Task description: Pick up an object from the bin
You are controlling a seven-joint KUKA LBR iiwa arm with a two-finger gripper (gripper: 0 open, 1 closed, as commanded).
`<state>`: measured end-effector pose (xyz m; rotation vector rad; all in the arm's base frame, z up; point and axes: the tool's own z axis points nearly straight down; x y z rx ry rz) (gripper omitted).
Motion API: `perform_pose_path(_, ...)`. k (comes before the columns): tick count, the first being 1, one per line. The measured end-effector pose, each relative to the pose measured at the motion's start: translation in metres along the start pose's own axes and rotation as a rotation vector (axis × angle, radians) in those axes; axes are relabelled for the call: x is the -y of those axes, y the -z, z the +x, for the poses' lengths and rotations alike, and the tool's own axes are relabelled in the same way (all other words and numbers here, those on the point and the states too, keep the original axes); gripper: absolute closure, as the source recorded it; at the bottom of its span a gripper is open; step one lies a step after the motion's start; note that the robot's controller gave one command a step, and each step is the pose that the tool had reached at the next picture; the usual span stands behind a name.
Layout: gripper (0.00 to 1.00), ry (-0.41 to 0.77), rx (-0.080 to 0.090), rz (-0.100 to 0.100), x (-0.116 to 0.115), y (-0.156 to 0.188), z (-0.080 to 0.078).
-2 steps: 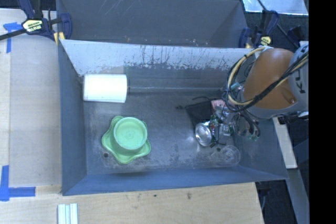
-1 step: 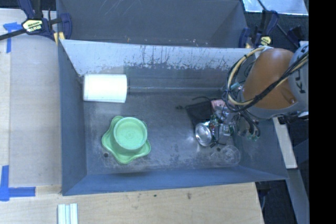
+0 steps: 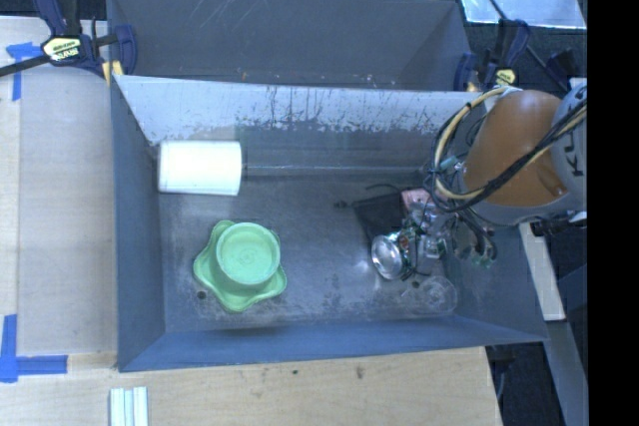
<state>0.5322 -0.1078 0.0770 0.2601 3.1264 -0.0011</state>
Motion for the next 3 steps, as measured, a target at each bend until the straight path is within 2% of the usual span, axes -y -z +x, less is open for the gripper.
perform_pose_path(1,1.0,0.0,-0.006,0.0,0.0,0.021,0.001)
perform_pose_path(3,1.0,0.001,-0.001,0.0,0.0,0.055,0.0)
